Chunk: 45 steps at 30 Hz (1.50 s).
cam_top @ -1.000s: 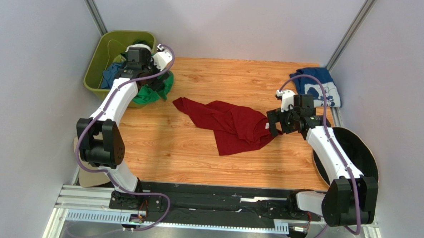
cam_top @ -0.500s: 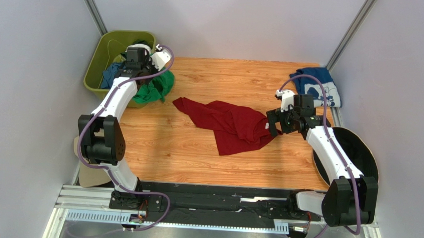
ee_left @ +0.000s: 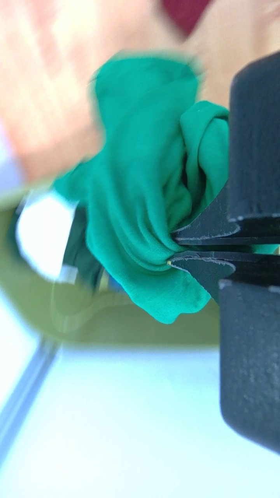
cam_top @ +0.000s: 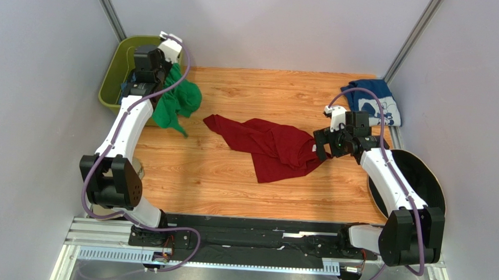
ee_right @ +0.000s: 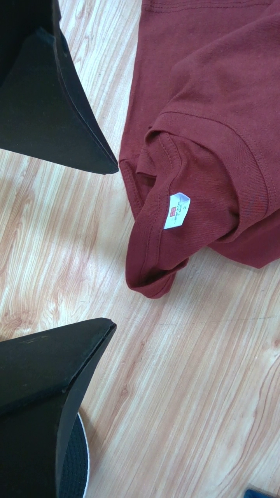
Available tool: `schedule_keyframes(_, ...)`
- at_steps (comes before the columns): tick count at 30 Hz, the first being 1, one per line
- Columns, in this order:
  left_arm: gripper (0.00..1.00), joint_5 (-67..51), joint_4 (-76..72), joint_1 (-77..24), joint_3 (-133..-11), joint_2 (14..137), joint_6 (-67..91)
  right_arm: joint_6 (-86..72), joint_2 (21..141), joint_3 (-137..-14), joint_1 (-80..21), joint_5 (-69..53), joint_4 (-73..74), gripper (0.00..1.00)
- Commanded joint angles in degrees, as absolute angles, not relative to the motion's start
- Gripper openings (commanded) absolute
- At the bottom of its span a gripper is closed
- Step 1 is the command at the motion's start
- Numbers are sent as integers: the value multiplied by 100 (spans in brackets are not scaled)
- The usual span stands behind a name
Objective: Fold and stack the t-shirts
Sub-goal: Flatten the tshirt out
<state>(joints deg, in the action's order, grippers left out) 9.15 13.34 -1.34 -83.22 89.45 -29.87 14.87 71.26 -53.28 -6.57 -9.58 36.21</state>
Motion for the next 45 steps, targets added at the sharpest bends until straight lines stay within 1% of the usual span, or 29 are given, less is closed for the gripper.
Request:
schedule_keyframes(1, 0, 2056, 71, -35, -8780, 8605, -2567, 1521, 7172, -5388, -677, -1046, 3533, 100)
schedule_keyframes(3, 0, 2389, -208, -35, -8876, 8622, -2540, 1521, 7163, -5388, -677, -1055, 3533, 100)
schedule_keyframes(7, 0, 2829, -264, 149, -9201, 8797, -2138, 1529, 7172, -5388, -677, -1063, 3542, 100)
schedule_keyframes(9, 0, 2953, -10, 220, -9638, 8894, -1908, 1529, 7181, -5388, -677, -1072, 3542, 100)
schedule_keyframes(11, 0, 3093, 638, 220, -10018, 9131, -1504, 1529, 7190, -5396, -668, -1063, 3551, 100)
schedule_keyframes(12, 0, 3094, 763, 228, -10333, 9193, -1372, 1529, 7198, -5396, -677, -1063, 3551, 100)
schedule_keyframes(17, 0, 3138, 1124, 220, -10949, 9518, -1037, 1538, 7198, -5396, -677, -1081, 3559, 100)
schedule_keyframes(20, 0, 3147, 1248, 228, -11057, 9773, -1142, 1538, 7198, -5396, -677, -1090, 3568, 100)
schedule_keyframes(25, 0, 3120, 1213, 228, -10741, 10116, -1380, 1538, 7181, -5397, -677, -1099, 3577, 100)
schedule_keyframes(31, 0, 3068, 1949, 228, -10740, 10687, -1371, 1538, 7181, -5405, -677, -1116, 3586, 100)
schedule_keyframes(32, 4, 3015, 2029, 220, -10732, 10722, -1345, 1538, 7181, -5414, -677, -1134, 3595, 100)
schedule_keyframes(33, 24, 2919, 2100, 228, -10697, 10723, -1310, 1538, 7198, -5414, -668, -1125, 3603, 100)
schedule_keyframes(35, 49, 2663, 2258, 220, -10583, 10679, -1266, 1538, 7207, -5414, -677, -1142, 3612, 100)
schedule_keyframes(37, 81, 2523, 2320, 220, -10495, 10574, -1213, 1538, 7216, -5423, -677, -1160, 3612, 100)
schedule_keyframes(38, 93, 2479, 2338, 220, -10425, 10478, -1187, 1538, 7225, -5432, -668, -1160, 3612, 100)
schedule_keyframes(39, 97, 2409, 2355, 228, -10380, 10416, -1143, 1529, 7233, -5432, -677, -1151, 3612, 100)
schedule_keyframes(42, 98, 1856, 2470, 220, -10152, 10003, -1081, 1521, 7207, -5432, -677, -1151, 3612, 100)
schedule_keyframes(45, 98, 778, 2513, 211, -9801, 9432, -1063, 1503, 7154, -5432, -677, -1143, 3568, 100)
